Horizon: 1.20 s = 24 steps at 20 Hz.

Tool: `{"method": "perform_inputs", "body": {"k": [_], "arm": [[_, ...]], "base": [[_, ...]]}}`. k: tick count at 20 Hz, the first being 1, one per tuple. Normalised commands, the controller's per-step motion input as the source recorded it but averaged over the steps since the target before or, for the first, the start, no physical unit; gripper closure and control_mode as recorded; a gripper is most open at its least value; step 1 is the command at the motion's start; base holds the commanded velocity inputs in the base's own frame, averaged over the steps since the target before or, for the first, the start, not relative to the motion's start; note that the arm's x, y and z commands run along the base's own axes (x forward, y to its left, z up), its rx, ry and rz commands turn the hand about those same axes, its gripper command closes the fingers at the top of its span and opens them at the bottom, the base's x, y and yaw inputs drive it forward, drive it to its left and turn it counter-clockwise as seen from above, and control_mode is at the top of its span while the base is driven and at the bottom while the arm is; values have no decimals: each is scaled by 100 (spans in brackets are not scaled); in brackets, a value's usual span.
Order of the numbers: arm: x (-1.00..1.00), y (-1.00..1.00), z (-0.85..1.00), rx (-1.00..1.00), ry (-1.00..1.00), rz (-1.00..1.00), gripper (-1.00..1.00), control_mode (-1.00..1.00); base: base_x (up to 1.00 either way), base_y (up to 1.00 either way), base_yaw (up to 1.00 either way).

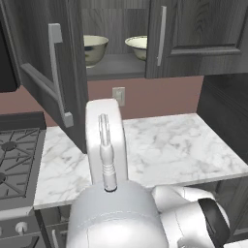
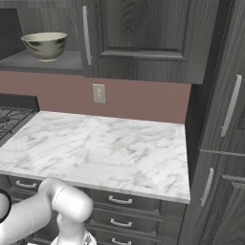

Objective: Open the cabinet. Pick the bowls from the counter and place them in the cabinet. Then close the cabinet.

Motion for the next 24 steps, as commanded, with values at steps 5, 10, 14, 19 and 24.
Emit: {"method": "perform_inputs", "body": {"k": [5, 10, 14, 19, 24], "arm": [[62, 20, -17, 0, -11, 0, -100, -100], [60, 5, -26, 0, -8, 0, -100, -100], [62, 1, -26, 0, -5, 0, -100, -100], [67, 2, -28, 0, -6, 0, -100, -100], [66, 11, -32, 0, -4, 0, -100, -100]], "base": [[0, 0, 0], [0, 0, 0], [0, 0, 0], [0, 0, 0], [0, 0, 0]]}}
